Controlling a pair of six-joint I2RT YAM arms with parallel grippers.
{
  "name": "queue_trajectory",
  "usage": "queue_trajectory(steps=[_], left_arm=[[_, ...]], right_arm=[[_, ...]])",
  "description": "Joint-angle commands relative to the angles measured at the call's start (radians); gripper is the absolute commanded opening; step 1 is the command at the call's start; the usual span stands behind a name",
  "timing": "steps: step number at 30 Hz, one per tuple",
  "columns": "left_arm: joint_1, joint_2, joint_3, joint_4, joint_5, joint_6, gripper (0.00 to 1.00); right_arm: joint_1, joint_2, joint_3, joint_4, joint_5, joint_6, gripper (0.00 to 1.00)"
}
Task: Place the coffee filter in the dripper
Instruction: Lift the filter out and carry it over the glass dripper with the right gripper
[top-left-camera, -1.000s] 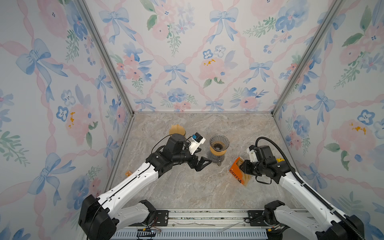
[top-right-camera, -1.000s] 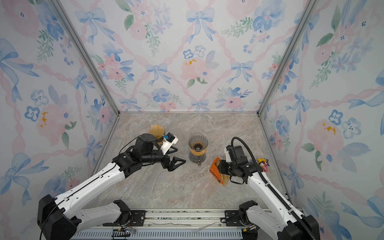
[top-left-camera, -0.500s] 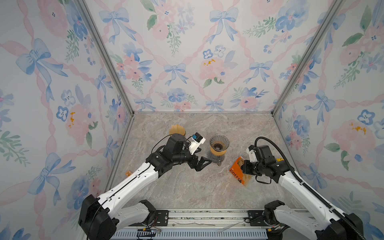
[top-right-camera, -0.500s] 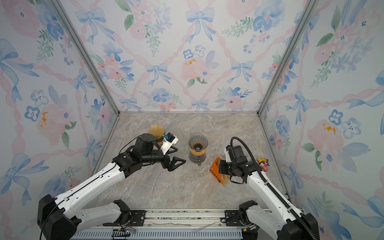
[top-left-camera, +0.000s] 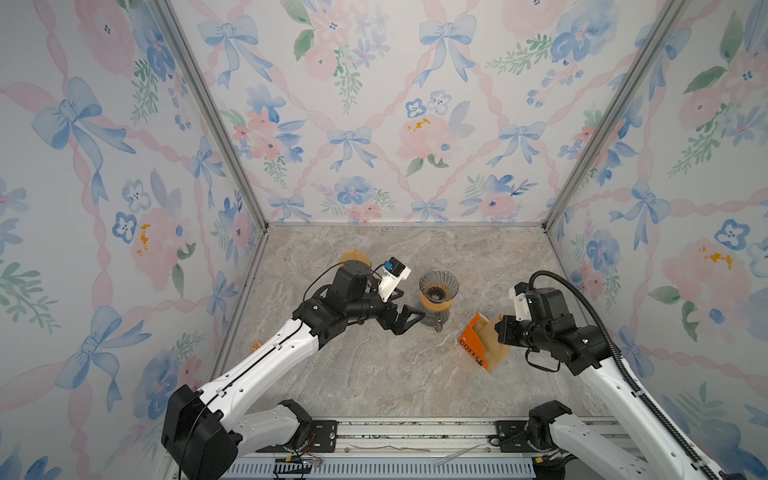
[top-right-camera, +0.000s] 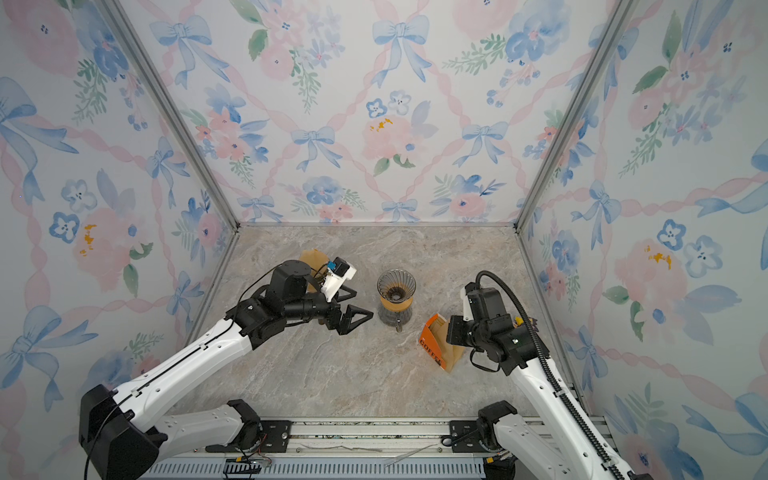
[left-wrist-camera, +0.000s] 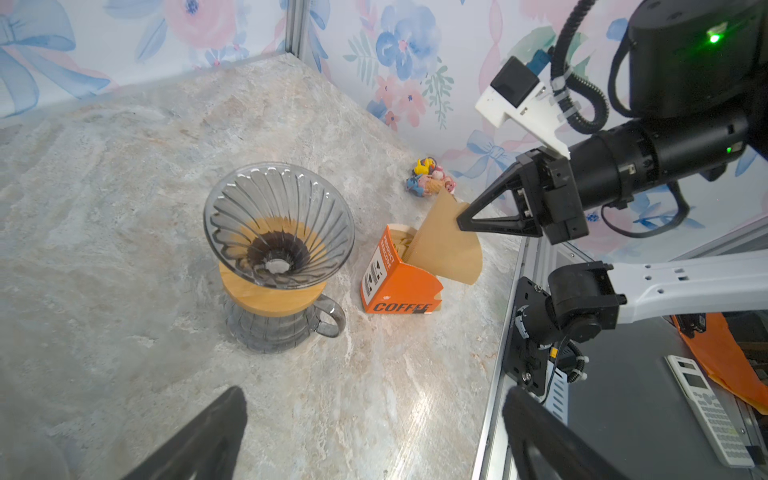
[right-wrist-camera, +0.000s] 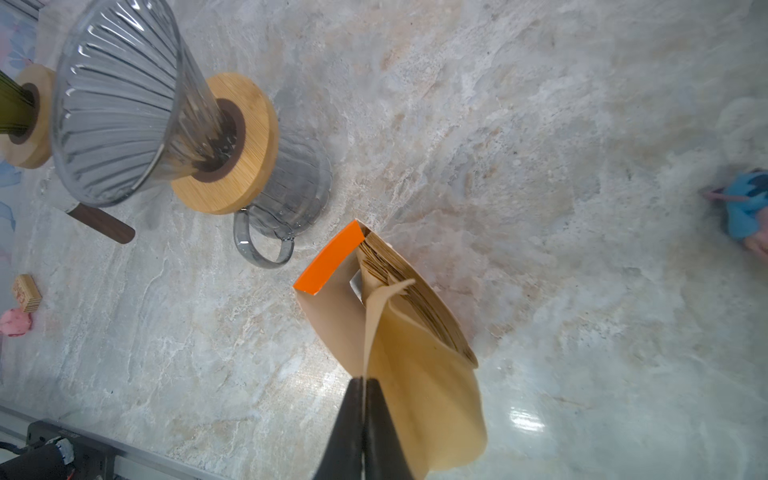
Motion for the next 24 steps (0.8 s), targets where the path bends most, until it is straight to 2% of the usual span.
queue_trajectory(steps=[1,6,11,16,20,24], left_arm=[[0.015,0.035,0.087,0.031,-0.001,-0.027,0.98],[0.029,0.108,0.185,0.037,0.012,-0.014,0.98],[0.041,0.17,0.224,0.098,0.056,-0.06,0.98],[0.085,0.19,0.185,0.208,0.067,-0.137,0.98],[0.143,0.177,0.063,0.412,0.166,-0.255,0.98],[0.164,0.201,0.059,0.397,0.213,-0.258,0.98]], right_arm=[[0.001,0.014,0.096,-0.071,0.052,-0.041,0.07],[0.008,0.065,0.219,-0.106,0.07,-0.088,0.07],[0.028,0.145,0.36,-0.129,0.069,-0.131,0.06],[0.078,0.263,0.519,-0.162,0.077,-0.17,0.06],[0.143,0.369,0.639,-0.191,0.091,-0.194,0.06],[0.21,0.487,0.754,-0.236,0.138,-0.222,0.06]])
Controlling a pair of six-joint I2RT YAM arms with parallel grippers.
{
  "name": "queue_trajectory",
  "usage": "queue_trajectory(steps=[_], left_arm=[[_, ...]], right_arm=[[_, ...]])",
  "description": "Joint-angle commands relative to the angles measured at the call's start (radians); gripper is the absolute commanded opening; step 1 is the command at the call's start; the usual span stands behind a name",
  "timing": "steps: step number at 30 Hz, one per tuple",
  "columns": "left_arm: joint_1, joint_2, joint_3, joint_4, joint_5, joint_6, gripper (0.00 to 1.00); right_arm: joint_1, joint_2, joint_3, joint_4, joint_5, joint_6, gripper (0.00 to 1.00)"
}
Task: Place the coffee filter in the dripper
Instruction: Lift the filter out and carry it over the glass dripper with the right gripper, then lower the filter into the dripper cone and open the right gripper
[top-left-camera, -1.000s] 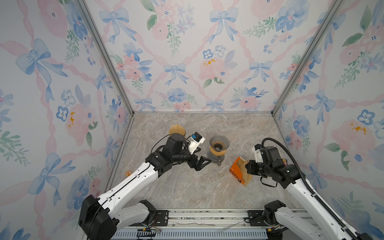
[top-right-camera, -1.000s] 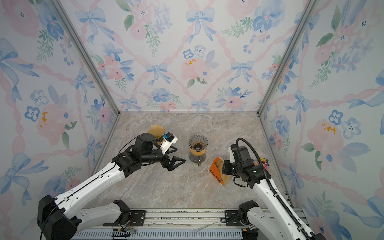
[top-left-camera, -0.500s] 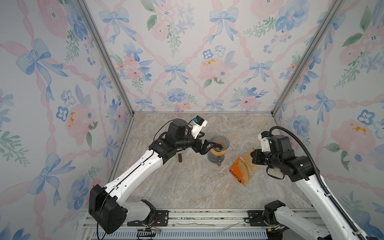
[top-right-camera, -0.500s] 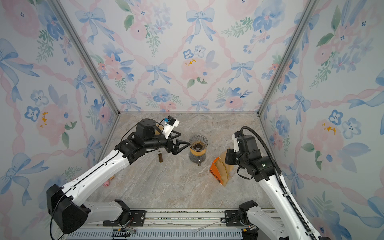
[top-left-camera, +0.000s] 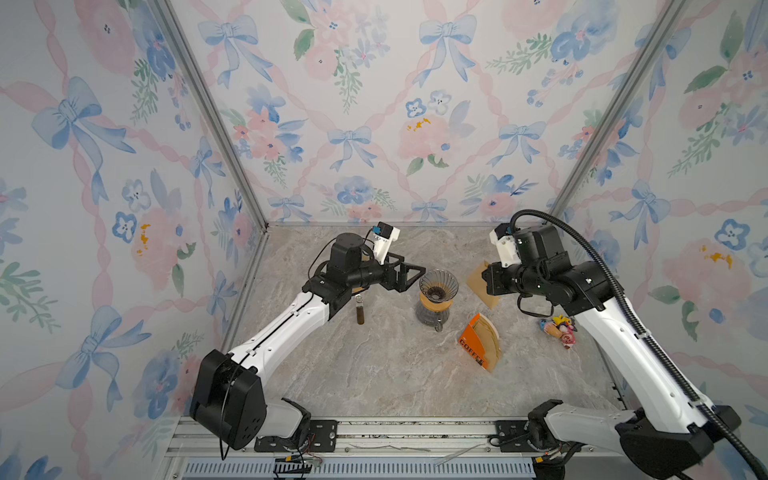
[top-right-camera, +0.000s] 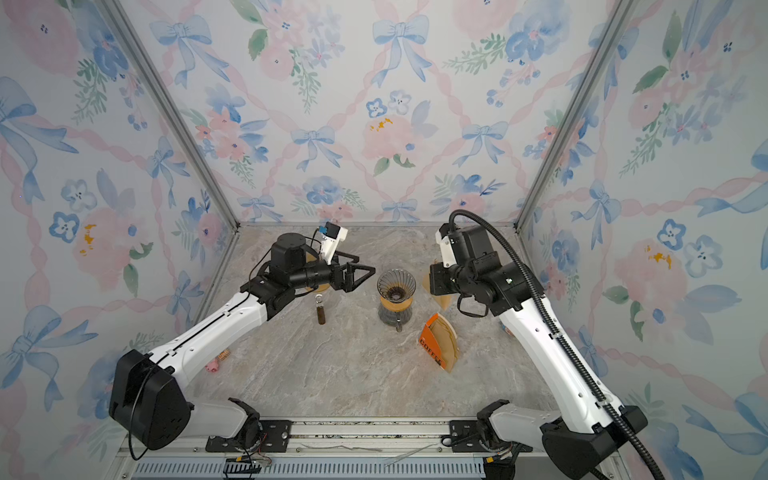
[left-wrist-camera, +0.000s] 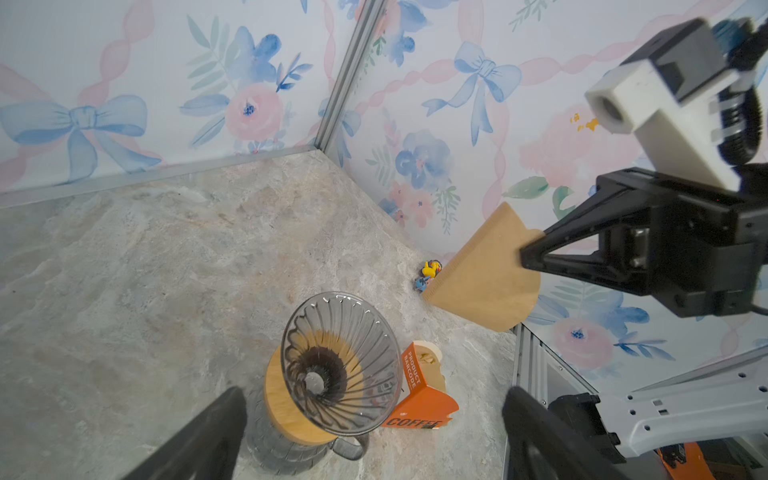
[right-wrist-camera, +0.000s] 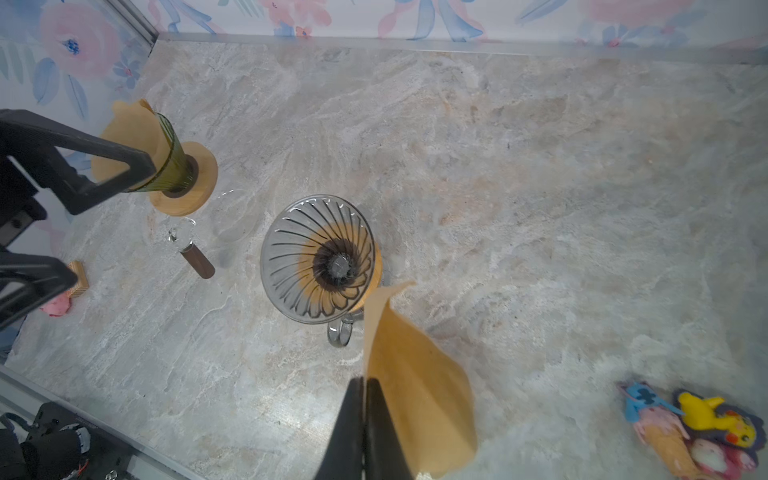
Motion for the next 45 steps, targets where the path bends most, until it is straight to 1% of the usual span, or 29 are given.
queue_trajectory(steps=[1,5,11,16,23,26,31,34,38,45], left_arm=[[0.004,0.013,0.016,0.05,0.079,-0.023,0.98],[0.005,0.011,0.022,0.001,0.057,0.002,0.98],[-0.001,0.007,0.027,-0.033,0.036,0.013,0.98],[-0.012,0.006,0.036,-0.061,0.013,0.038,0.98],[-0.012,0.004,0.04,-0.076,-0.004,0.048,0.98],[-0.011,-0.002,0.04,-0.079,-0.012,0.05,0.98],[-0.012,-0.004,0.044,-0.091,-0.019,0.056,0.98],[-0.012,-0.007,0.044,-0.096,-0.023,0.06,0.98],[-0.012,-0.01,0.045,-0.1,-0.028,0.064,0.98],[-0.012,-0.011,0.045,-0.103,-0.029,0.067,0.98]], right_arm=[[0.051,0.082,0.088,-0.075,0.054,-0.046,0.06],[0.078,0.177,0.162,-0.084,0.077,-0.05,0.06],[0.096,0.312,0.263,-0.108,0.076,-0.063,0.05],[0.114,0.427,0.365,-0.18,0.111,-0.084,0.05],[0.139,0.51,0.425,-0.199,0.115,-0.092,0.07],[0.144,0.532,0.43,-0.198,0.105,-0.092,0.08],[0.149,0.545,0.422,-0.177,0.083,-0.085,0.17],[0.148,0.548,0.426,-0.173,0.08,-0.081,0.19],[0.149,0.533,0.415,-0.163,0.059,-0.079,0.25],[0.148,0.472,0.363,-0.132,0.038,-0.065,0.29]])
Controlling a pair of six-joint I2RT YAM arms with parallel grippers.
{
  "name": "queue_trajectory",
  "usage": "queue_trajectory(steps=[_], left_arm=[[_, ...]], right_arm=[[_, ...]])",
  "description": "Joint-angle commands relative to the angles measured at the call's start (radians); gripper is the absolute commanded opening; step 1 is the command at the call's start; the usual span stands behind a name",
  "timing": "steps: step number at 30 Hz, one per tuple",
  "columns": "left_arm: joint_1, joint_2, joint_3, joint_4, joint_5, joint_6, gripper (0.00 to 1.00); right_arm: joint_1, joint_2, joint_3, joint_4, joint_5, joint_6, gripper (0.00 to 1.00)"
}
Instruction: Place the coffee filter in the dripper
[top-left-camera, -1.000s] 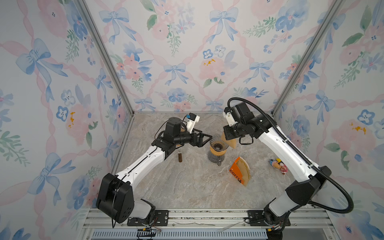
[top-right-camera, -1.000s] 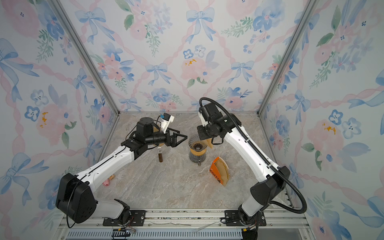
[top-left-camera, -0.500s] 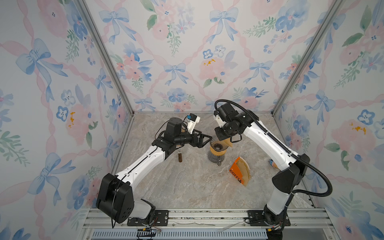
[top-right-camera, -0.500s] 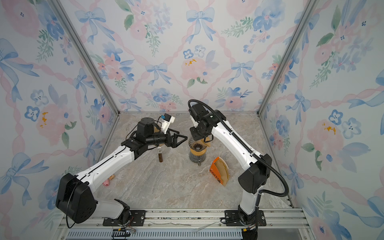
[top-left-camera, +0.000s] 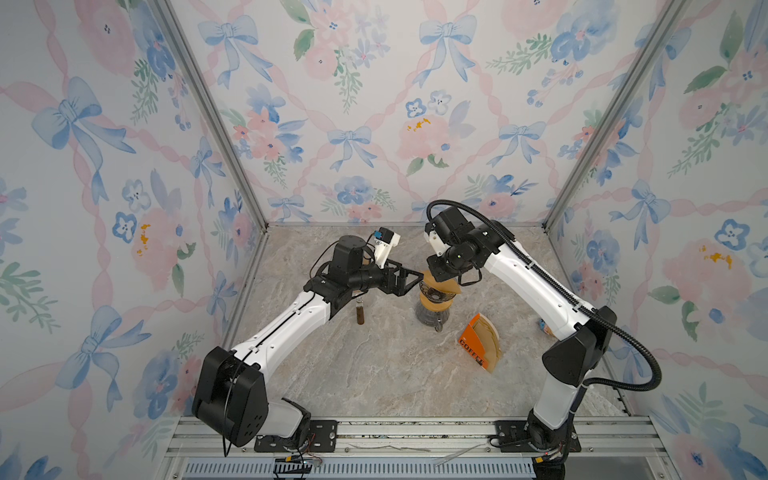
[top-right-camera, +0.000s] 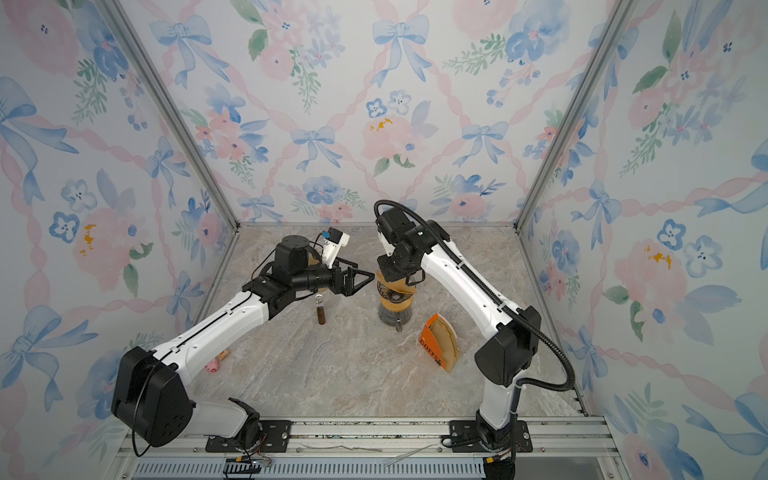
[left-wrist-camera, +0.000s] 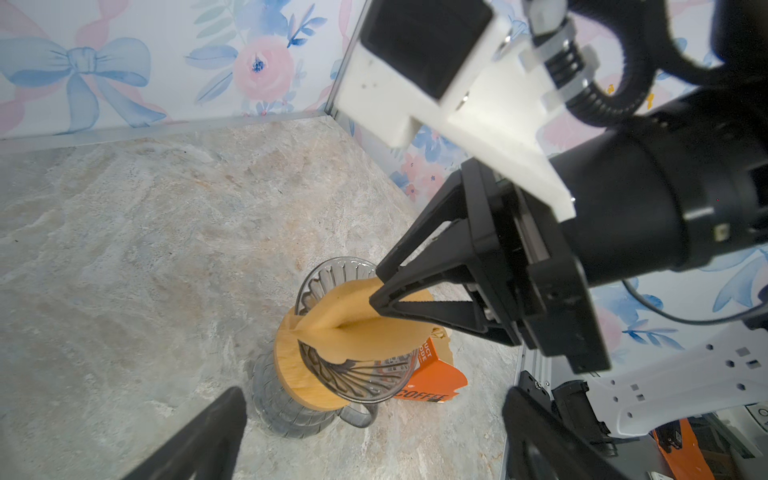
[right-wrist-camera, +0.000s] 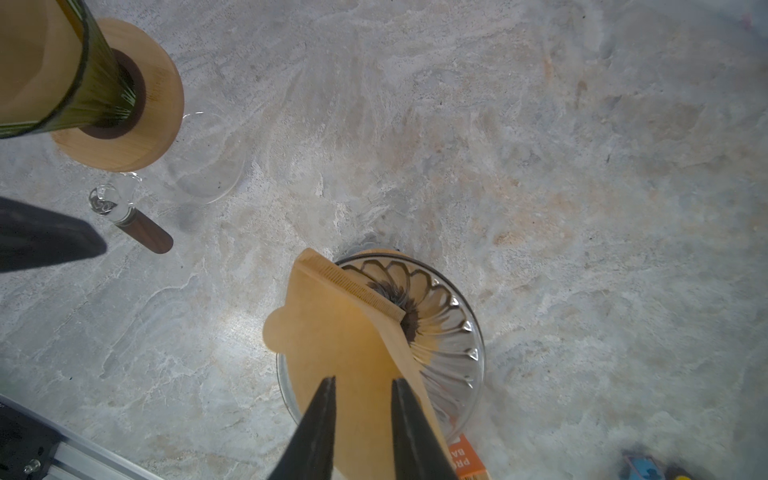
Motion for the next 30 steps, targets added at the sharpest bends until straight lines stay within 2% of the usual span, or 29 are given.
queue_trajectory(steps=[1,5,9,15,16,24,30], left_arm=[[-0.006,-0.022,0.033,-0.018,-0.007,0.023,0.98],[-0.01,-0.012,0.058,-0.064,-0.028,0.043,0.98],[-0.028,0.009,0.102,-0.151,-0.088,0.082,0.98],[-0.096,0.067,0.191,-0.3,-0.216,0.099,0.98],[-0.108,0.081,0.213,-0.332,-0.236,0.078,0.98],[-0.169,0.158,0.35,-0.53,-0.435,-0.104,0.98],[-0.172,0.244,0.447,-0.611,-0.451,-0.148,0.98]], right_arm=[[0.009,-0.076,-0.036,0.026,-0.027,0.016,0.31],[0.003,-0.16,-0.117,0.069,-0.077,0.041,0.43],[-0.022,-0.308,-0.258,0.142,-0.137,0.096,0.68],[-0.101,-0.499,-0.492,0.262,-0.221,0.174,0.99],[-0.113,-0.519,-0.52,0.268,-0.219,0.176,0.96],[-0.208,-0.539,-0.614,0.301,-0.214,0.117,0.96],[-0.244,-0.459,-0.586,0.331,-0.237,0.088,0.96]])
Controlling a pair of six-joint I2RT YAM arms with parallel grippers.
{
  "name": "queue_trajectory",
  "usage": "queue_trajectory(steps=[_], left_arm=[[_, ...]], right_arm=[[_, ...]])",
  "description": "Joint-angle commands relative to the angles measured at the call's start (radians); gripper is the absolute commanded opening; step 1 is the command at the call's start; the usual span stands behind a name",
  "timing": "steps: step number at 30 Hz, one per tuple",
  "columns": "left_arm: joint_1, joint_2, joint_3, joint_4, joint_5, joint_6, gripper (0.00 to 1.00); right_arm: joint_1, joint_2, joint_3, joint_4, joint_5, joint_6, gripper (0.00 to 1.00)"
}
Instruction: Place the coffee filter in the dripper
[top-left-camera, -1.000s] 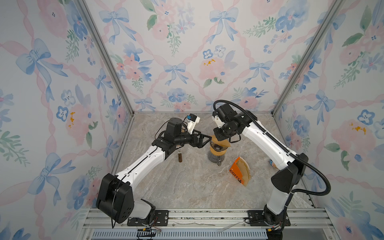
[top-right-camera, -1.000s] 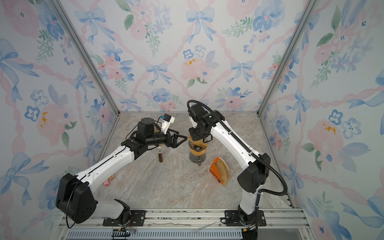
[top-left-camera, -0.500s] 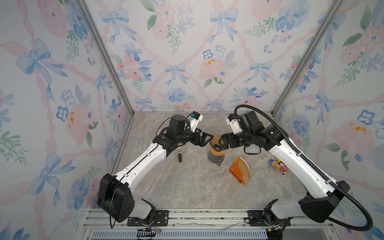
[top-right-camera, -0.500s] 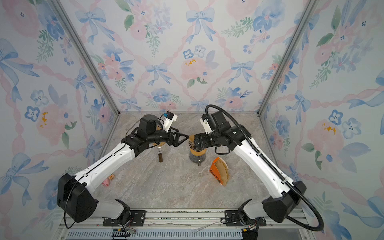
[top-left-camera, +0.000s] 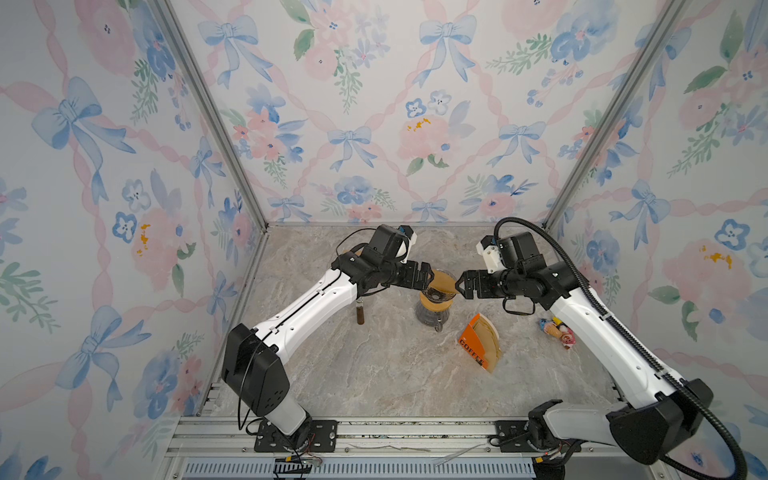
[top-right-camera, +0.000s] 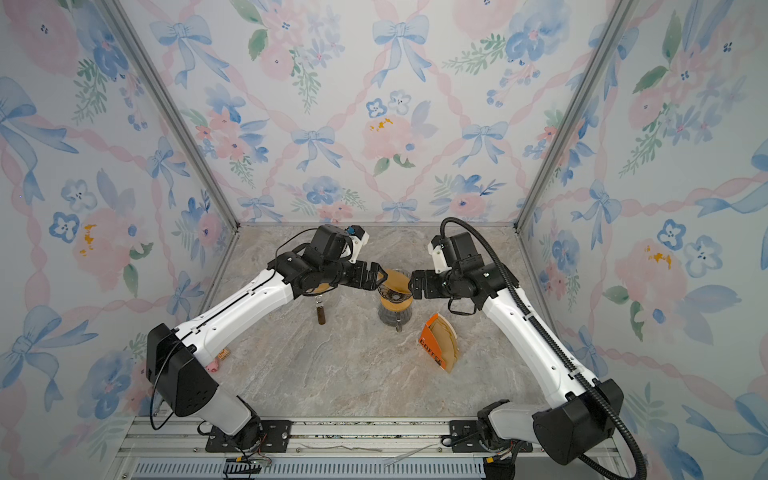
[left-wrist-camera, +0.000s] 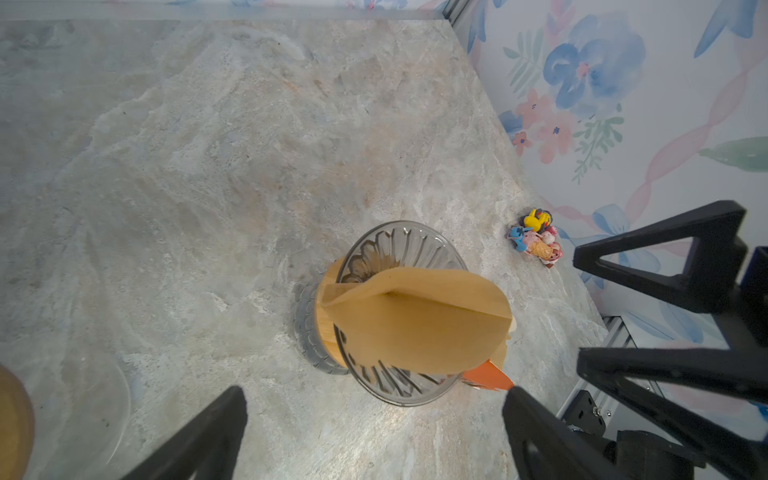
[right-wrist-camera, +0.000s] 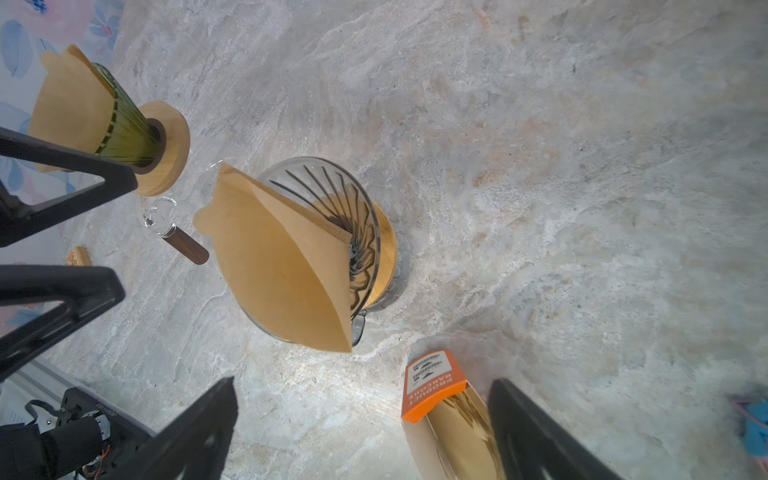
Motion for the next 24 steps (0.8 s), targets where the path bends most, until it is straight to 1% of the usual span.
queue_trajectory(steps=[1,7,10,13,17,24], left_arm=[[-0.001,0.06,0.066,-0.086,-0.034,-0.041,0.98],[0.001,0.187,0.187,-0.156,0.003,-0.018,0.98],[0.003,0.253,0.256,-0.205,-0.002,0.002,0.98],[0.014,0.302,0.293,-0.23,-0.002,0.02,0.98],[0.038,0.325,0.298,-0.23,0.011,0.039,0.98],[0.058,0.339,0.285,-0.228,0.034,0.108,0.98]], right_arm=[[-0.011,0.055,0.029,0.036,-0.025,-0.032,0.96],[-0.016,0.133,0.045,0.074,-0.018,-0.032,0.96],[-0.023,0.167,0.048,0.091,-0.015,-0.024,0.96],[-0.038,0.195,0.053,0.101,-0.019,-0.014,0.96],[-0.052,0.224,0.055,0.105,-0.017,-0.004,0.96],[-0.066,0.251,0.038,0.108,0.006,0.023,0.96]])
